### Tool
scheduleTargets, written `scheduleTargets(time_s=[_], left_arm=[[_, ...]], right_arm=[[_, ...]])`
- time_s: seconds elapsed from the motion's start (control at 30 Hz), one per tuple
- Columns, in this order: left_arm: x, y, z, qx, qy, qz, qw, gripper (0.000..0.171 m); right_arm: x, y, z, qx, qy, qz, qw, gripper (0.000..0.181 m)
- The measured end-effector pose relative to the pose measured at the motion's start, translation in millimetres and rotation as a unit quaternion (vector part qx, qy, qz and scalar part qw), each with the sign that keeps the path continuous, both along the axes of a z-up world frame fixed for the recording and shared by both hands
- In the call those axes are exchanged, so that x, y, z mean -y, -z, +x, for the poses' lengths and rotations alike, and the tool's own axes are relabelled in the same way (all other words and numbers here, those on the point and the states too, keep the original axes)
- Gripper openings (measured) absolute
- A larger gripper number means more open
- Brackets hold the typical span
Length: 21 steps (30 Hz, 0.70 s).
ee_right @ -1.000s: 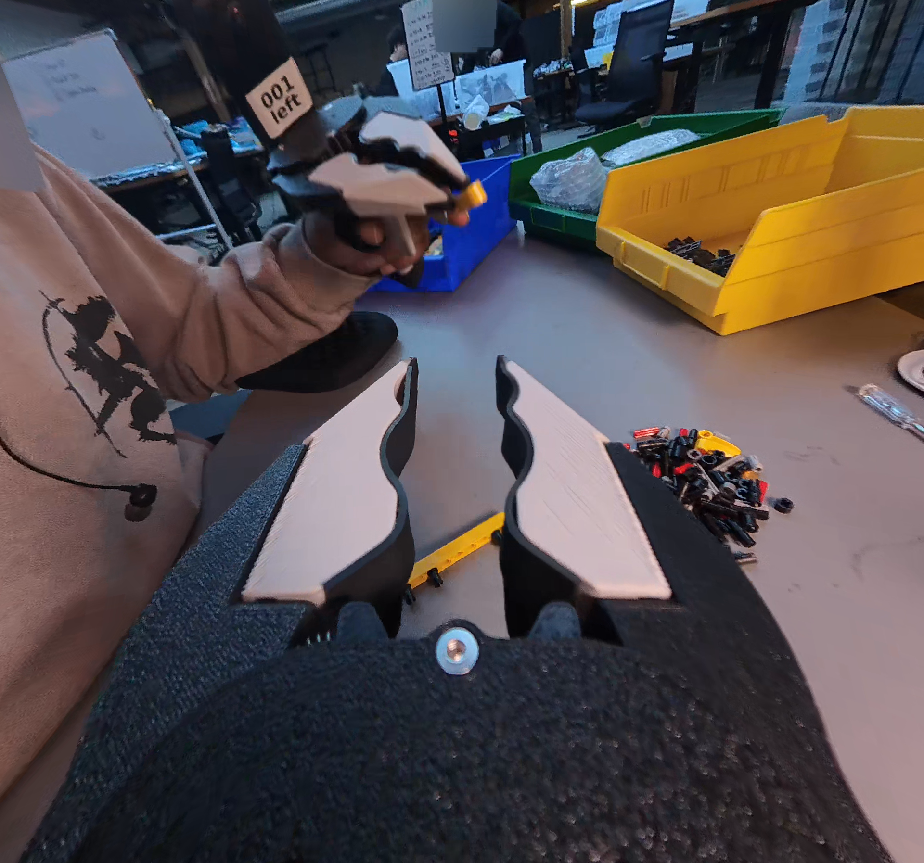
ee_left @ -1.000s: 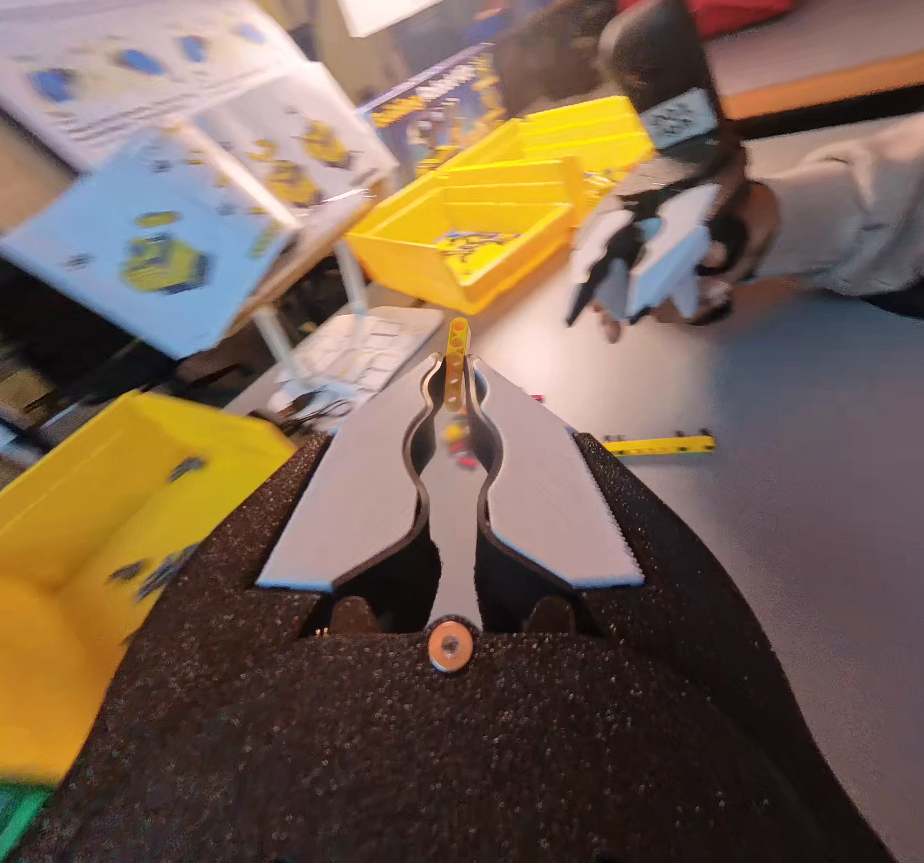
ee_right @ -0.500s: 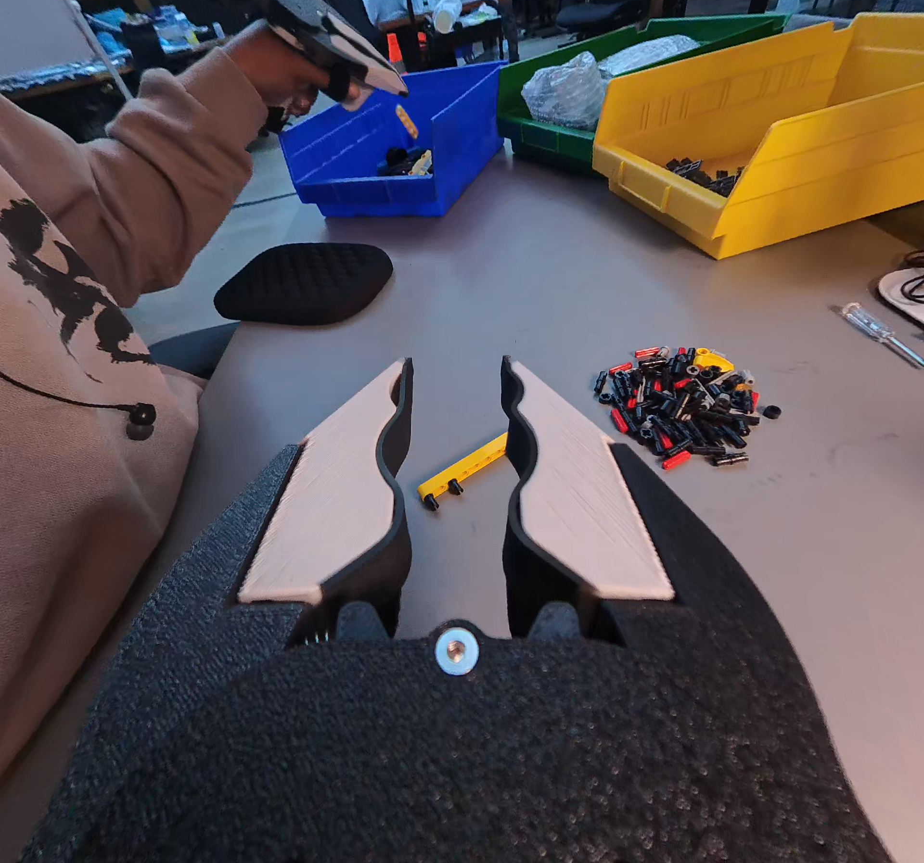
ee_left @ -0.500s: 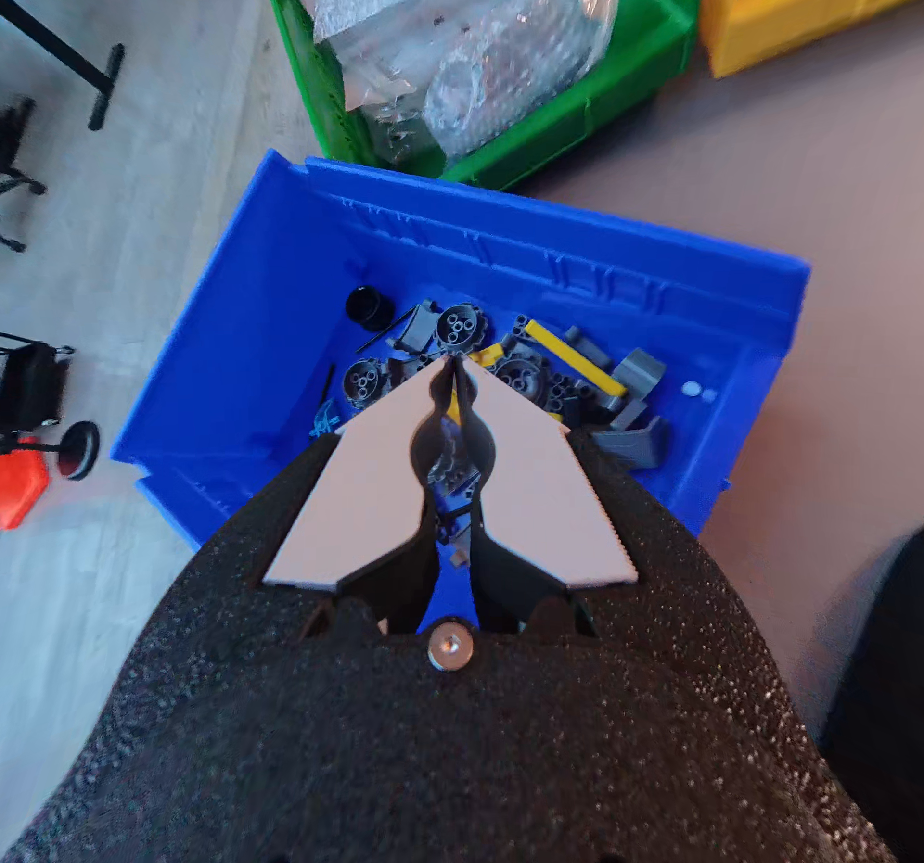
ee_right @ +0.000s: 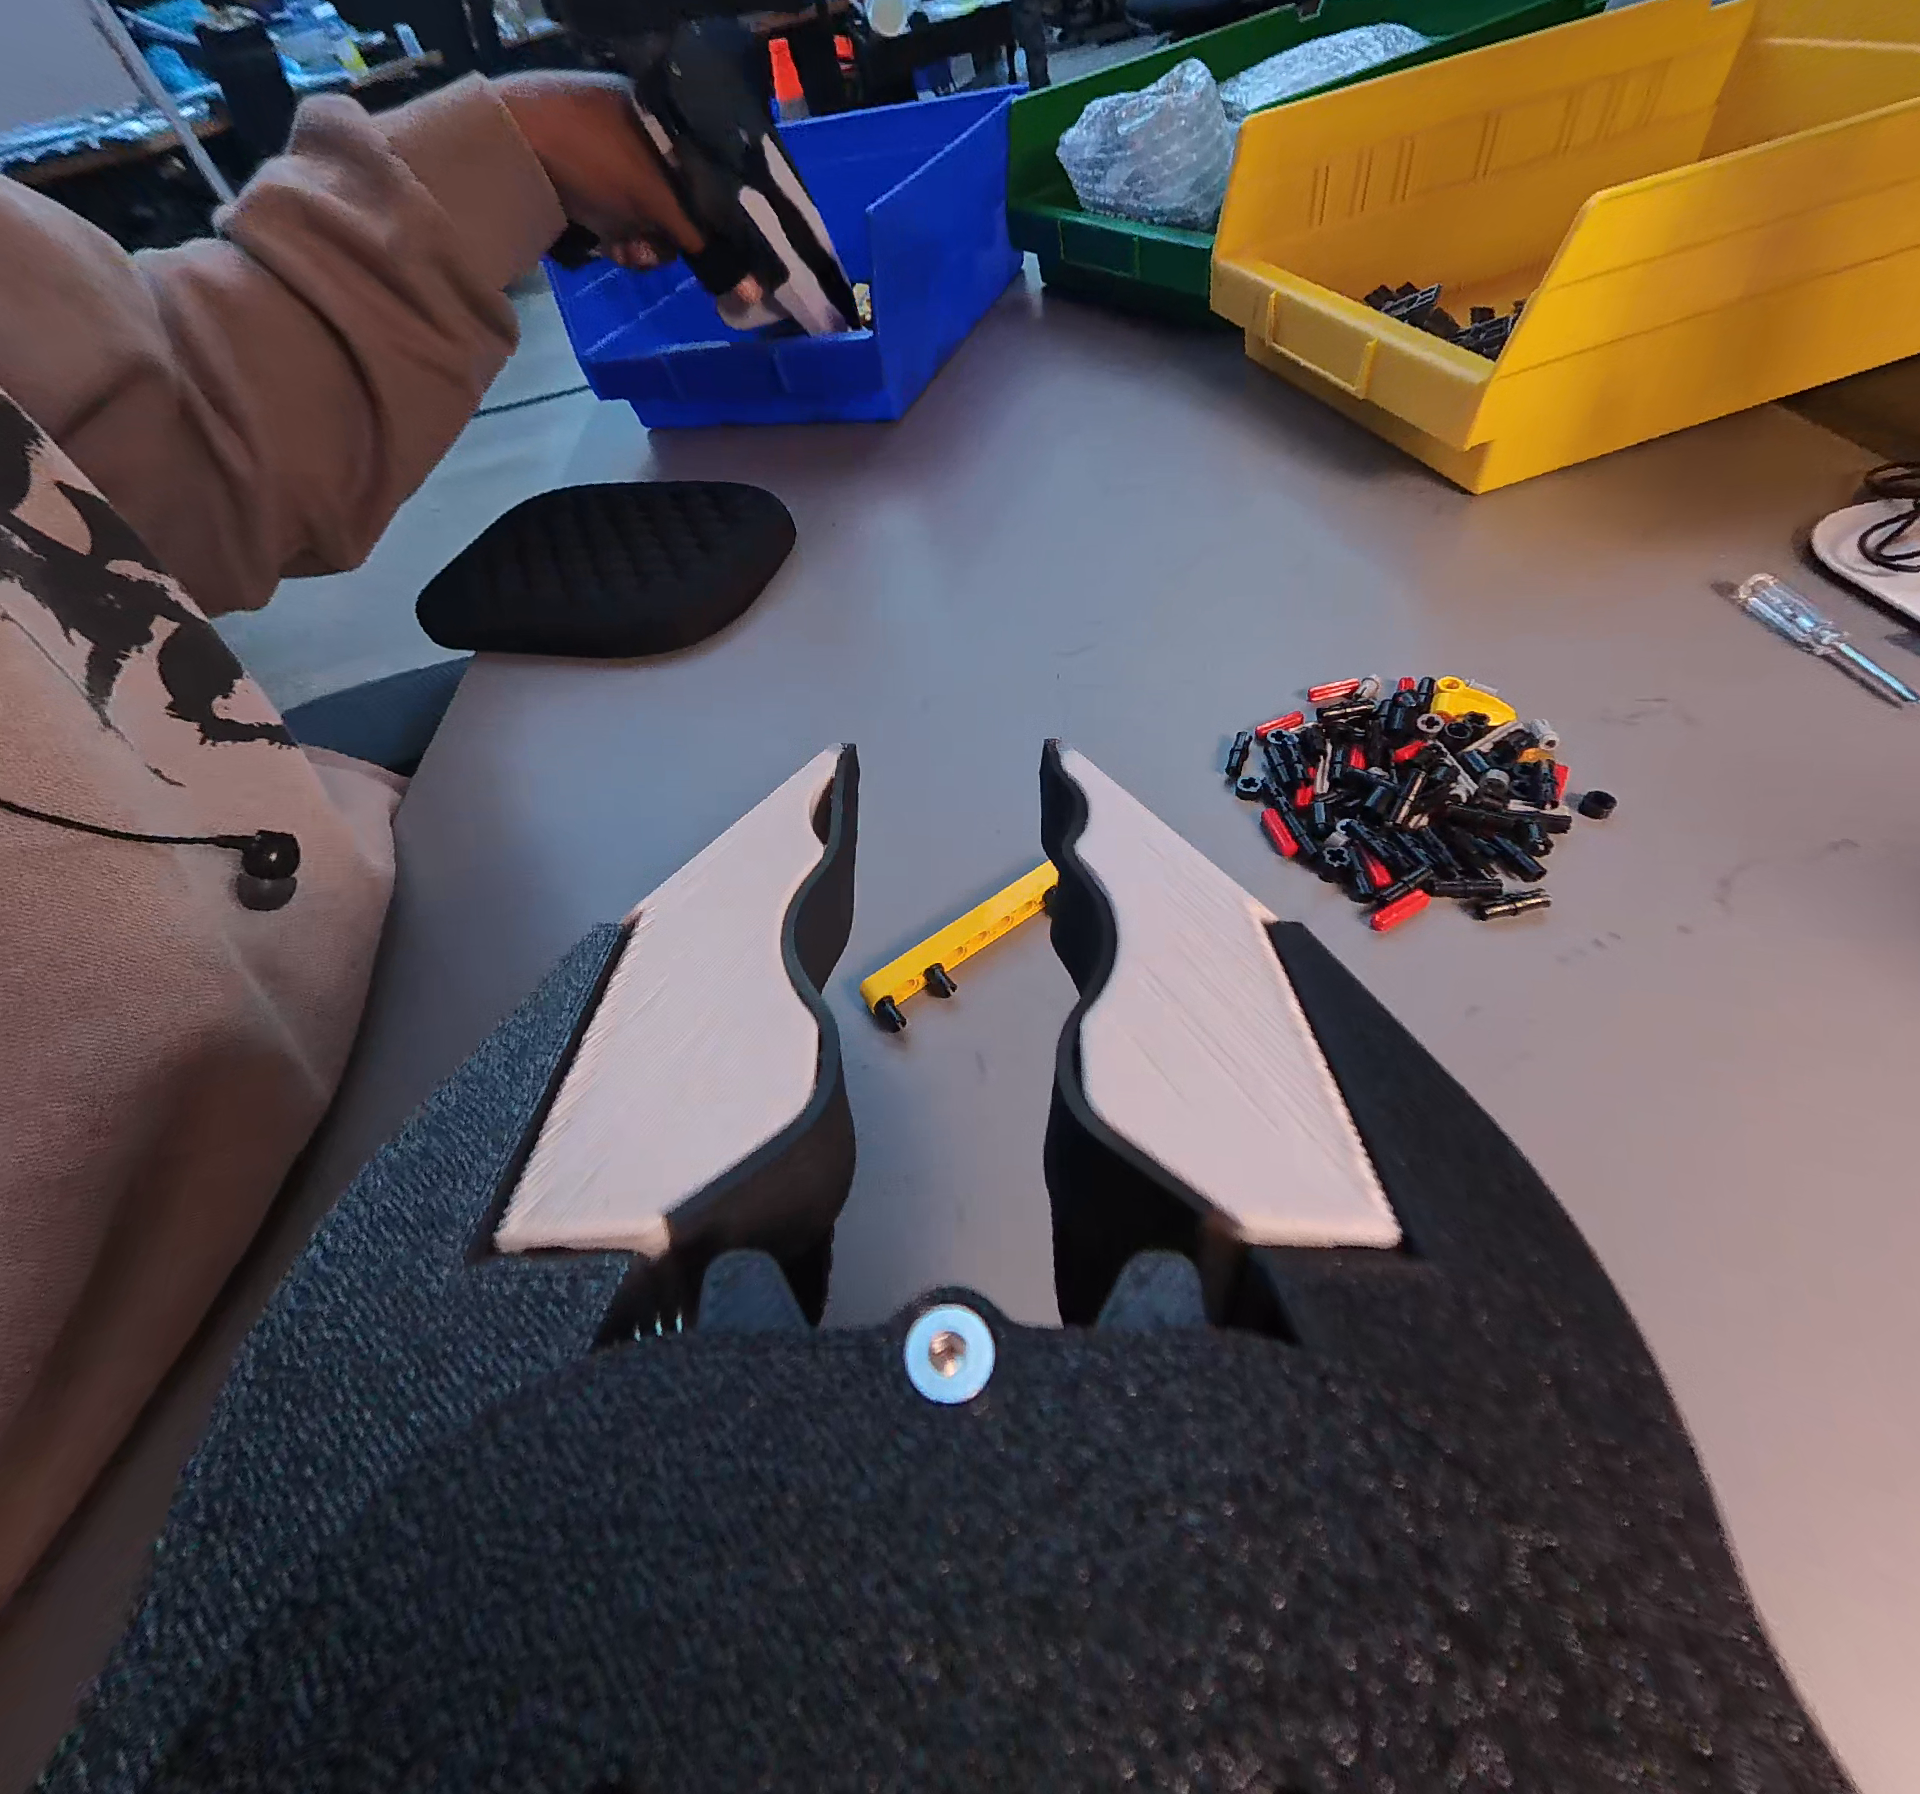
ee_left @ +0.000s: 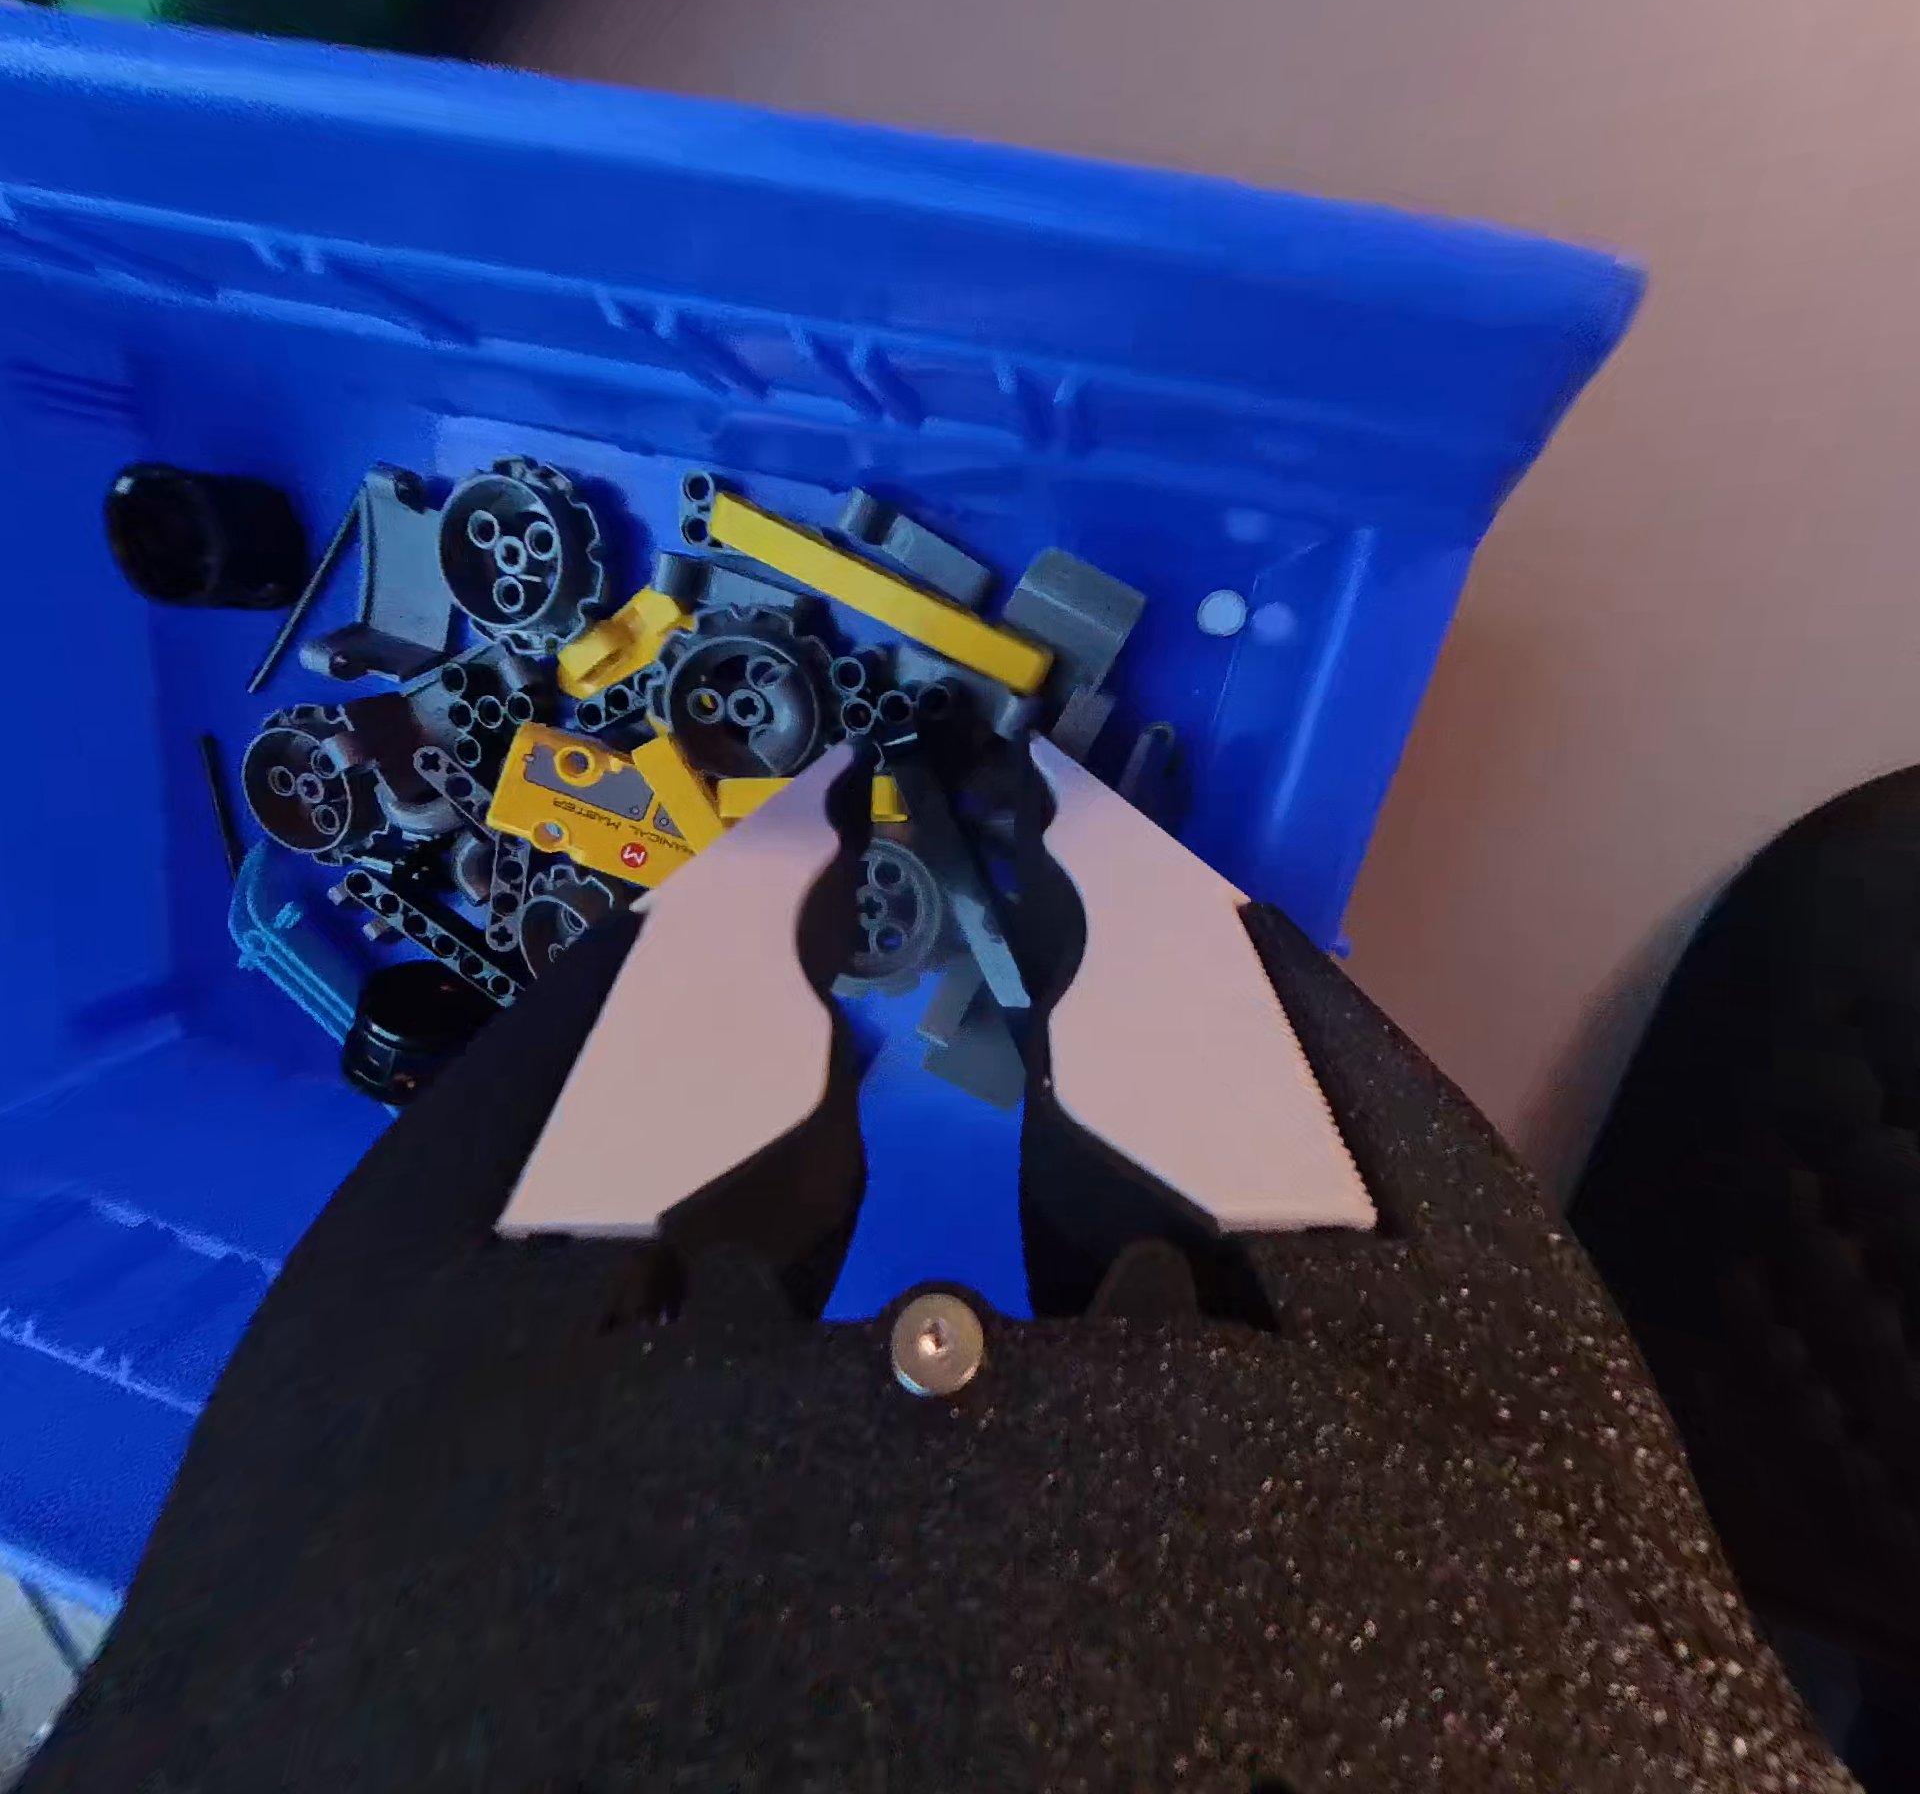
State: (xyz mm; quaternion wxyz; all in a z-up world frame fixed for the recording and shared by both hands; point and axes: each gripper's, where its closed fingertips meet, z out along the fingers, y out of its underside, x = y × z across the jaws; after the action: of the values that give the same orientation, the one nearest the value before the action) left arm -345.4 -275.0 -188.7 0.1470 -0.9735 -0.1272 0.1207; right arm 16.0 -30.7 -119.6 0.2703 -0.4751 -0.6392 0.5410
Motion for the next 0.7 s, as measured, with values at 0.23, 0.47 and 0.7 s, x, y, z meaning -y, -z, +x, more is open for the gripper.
scheduleTargets(time_s=[0.23, 0.47, 0.7], left_arm=[[44.9, 4.3, -45.9, -0.069, -0.062, -0.118, 0.989, 0.012], [20.5, -29.4, -47.1, -0.082, -0.067, 0.015, 0.994, 0.018], [-15.6, 3.0, -26.3, -0.01, -0.034, 0.044, 0.998, 0.014]], right_arm=[[-6.3, 1.6, 0.7, 0.006, 0.013, -0.002, 1.0, 0.034], [-10.3, 3.4, -0.8, 0.009, 0.022, -0.01, 1.0, 0.034], [-8.4, 8.4, -2.4, 0.018, 0.023, -0.014, 0.999, 0.034]])
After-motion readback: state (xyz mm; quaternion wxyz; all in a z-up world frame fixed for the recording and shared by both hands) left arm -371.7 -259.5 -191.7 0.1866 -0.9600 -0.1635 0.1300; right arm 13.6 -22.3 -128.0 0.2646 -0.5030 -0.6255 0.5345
